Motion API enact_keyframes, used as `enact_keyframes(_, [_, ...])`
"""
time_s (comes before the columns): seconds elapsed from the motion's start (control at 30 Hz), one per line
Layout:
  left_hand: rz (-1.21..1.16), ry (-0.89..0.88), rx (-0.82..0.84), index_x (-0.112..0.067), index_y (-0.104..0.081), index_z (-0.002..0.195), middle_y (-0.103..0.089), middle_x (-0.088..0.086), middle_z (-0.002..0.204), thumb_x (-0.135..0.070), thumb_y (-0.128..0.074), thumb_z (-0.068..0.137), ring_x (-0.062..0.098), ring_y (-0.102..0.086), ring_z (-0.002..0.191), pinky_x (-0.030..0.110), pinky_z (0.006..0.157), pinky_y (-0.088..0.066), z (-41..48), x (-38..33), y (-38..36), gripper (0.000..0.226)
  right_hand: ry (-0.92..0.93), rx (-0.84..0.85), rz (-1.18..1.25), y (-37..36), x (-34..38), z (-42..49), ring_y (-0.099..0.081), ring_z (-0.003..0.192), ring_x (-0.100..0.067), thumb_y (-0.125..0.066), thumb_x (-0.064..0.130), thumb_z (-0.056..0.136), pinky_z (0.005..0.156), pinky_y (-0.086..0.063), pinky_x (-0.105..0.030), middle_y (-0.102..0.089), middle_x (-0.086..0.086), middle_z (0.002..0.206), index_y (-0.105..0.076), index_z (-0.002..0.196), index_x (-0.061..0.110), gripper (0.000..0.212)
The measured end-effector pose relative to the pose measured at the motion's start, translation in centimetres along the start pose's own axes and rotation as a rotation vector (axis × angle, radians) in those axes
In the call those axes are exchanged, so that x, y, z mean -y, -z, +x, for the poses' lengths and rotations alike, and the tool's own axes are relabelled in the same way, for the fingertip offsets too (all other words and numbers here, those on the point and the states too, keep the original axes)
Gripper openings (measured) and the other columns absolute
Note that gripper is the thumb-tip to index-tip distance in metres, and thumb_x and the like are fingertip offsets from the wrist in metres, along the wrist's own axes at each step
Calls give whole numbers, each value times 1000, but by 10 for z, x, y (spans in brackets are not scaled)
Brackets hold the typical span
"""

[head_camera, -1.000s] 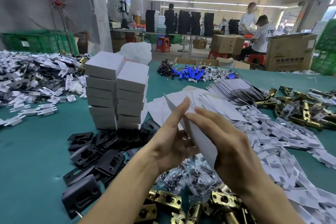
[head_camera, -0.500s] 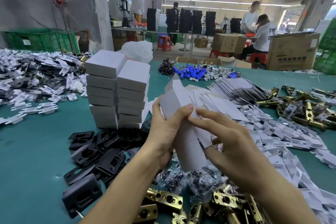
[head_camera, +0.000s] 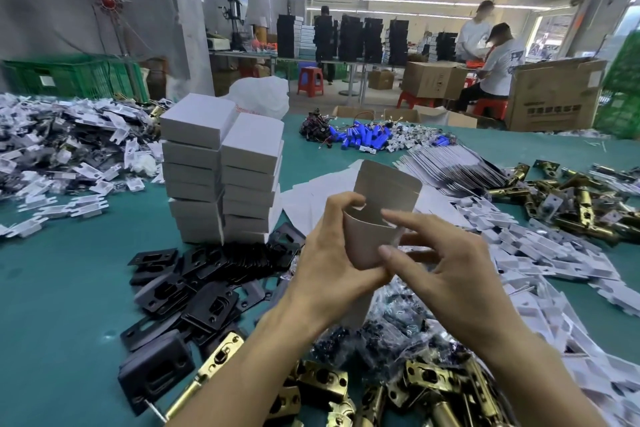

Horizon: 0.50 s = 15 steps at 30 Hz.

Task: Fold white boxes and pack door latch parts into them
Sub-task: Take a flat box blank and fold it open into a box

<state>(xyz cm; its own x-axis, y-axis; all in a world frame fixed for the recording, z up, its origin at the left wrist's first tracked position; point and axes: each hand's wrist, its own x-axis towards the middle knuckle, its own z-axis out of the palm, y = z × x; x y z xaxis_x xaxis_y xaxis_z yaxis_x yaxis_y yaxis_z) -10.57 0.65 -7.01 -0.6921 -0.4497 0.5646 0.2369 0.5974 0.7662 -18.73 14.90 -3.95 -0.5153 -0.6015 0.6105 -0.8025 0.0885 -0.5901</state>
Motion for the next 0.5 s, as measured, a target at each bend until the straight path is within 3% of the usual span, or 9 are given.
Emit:
enact_keyframes(0.1, [83,4,68,-49,-37,118,-60,-14,103,-46,-79,67,6,-61,82,31,68,-56,0,2,-1,66,-21,10,-42,1,-4,0,-65,84,-4,-72,26,86,71,-57,-30,-66,16,88,-74,105,22,20])
enact_keyframes(0.27, [64,-24,129,-53,-33,109,-59,-8,87,-38,-80,64,7,-55,65,30,54,-52,0,1,1,66,-30,-28,48,7,0,2,-64,83,-5,-58,42,86,64,-48,-10,-67,4,87,-73,90,35,18])
enact_keyframes(0.33, [58,-58,130,-53,-31,110,-60,-6,92,-34,-79,65,14,-58,66,38,53,-54,-1,-1,2,69,8,-80,174,7,5,3,-67,91,-7,-63,36,88,70,-54,-17,-68,7,94,-68,97,38,10])
enact_keyframes(0.4, [82,-98,111,-50,-29,115,-58,-6,98,-34,-77,65,18,-59,68,39,51,-53,-2,-3,2,71,11,-97,355,7,10,1,-71,93,-16,-69,29,89,72,-58,-27,-70,5,98,-59,103,37,19])
enact_keyframes(0.5, [145,-122,78,-48,-21,121,-52,-11,103,-40,-71,60,18,-57,68,36,52,-50,-4,-7,1,79,-18,-114,483,5,22,2,-72,82,-13,-66,36,90,70,-57,-26,-73,4,92,-61,100,31,13])
